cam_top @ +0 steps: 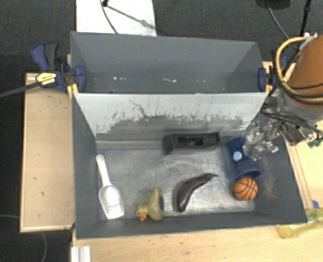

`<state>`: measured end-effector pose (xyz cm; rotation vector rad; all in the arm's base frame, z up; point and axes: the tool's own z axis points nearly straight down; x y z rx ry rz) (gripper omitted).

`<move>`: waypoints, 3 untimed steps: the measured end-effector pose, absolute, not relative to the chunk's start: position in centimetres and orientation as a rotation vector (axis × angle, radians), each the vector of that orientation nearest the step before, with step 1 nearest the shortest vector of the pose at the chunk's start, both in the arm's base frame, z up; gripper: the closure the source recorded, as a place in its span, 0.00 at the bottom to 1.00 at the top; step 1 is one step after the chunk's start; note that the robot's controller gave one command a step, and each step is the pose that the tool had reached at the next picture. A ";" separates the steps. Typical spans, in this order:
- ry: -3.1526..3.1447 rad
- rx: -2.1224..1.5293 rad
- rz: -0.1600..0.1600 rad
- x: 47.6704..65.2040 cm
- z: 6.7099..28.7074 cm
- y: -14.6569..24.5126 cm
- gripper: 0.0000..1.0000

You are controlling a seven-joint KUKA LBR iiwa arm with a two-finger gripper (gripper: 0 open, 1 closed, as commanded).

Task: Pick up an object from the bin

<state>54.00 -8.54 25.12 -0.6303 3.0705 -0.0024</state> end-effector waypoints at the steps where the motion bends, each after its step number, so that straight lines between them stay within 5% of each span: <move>1: 3.026 -0.815 -0.005 53.9 23.7 -8.6 1.00; 2: 3.024 -0.835 -0.001 55.0 15.2 -8.3 0.00; 3: 3.027 -0.833 0.002 55.0 14.6 -8.2 0.00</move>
Offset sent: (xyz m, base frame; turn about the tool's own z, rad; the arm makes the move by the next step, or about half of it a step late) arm 0.0100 0.0027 -0.1053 -0.1323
